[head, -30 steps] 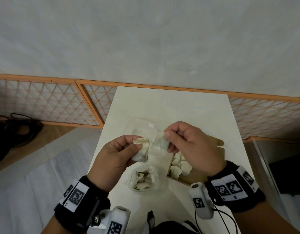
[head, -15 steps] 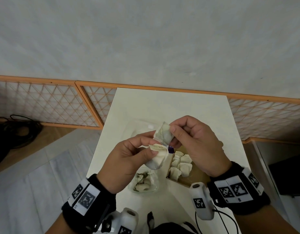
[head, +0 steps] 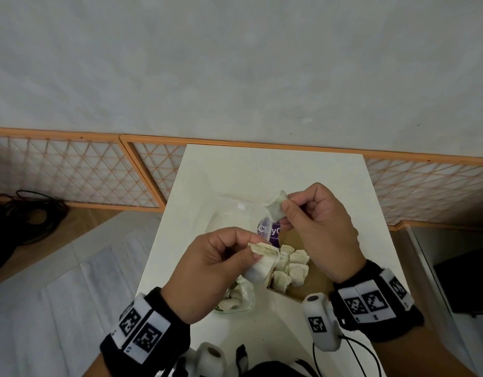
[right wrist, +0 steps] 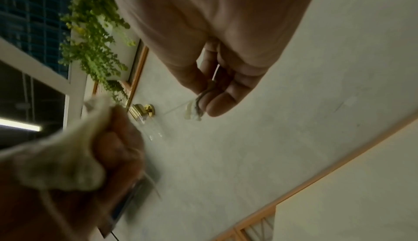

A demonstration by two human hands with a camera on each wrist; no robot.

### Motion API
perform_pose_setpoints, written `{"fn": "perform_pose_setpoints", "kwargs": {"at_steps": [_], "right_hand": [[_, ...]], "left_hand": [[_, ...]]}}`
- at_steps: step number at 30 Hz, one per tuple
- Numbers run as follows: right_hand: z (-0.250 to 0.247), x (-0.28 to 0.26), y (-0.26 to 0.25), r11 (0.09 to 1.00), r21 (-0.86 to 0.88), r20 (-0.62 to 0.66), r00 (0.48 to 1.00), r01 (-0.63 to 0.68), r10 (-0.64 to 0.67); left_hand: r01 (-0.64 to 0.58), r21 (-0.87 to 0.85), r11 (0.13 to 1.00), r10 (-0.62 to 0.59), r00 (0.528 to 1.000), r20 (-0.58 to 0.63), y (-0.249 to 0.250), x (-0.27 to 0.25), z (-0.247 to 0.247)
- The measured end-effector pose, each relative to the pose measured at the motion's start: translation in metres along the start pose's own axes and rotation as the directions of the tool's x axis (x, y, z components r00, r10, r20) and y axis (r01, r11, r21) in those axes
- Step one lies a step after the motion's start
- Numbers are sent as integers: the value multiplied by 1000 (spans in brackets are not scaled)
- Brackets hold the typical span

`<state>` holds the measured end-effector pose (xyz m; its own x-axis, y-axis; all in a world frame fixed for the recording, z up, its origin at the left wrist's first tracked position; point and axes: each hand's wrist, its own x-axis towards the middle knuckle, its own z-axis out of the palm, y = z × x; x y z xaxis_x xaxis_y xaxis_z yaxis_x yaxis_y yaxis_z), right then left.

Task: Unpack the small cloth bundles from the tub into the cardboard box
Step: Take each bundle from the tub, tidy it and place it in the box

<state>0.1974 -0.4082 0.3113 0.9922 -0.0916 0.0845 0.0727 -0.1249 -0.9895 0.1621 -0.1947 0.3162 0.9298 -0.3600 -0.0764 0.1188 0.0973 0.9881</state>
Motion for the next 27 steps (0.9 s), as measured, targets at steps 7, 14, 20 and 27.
{"fn": "perform_pose_setpoints", "kwargs": {"at_steps": [7, 14, 20, 27], "right_hand": [[-4, 0, 13, 977, -204, 59, 997, 57, -46], [-7, -12, 6, 965, -240, 283, 958, 109, -38], [-12, -22, -1, 986, 71, 340, 926, 149, -165], [-11, -12, -20, 899, 432, 303, 951, -75, -66]], "left_hand": [[-47, 25, 999, 46, 999, 29, 21, -17, 3], [-213, 69, 975, 219, 973, -80, 56, 3, -18], [-141, 45, 989, 147, 976, -163, 47, 29, -40], [-10, -73, 997, 2, 994, -113, 13, 27, -15]]}}
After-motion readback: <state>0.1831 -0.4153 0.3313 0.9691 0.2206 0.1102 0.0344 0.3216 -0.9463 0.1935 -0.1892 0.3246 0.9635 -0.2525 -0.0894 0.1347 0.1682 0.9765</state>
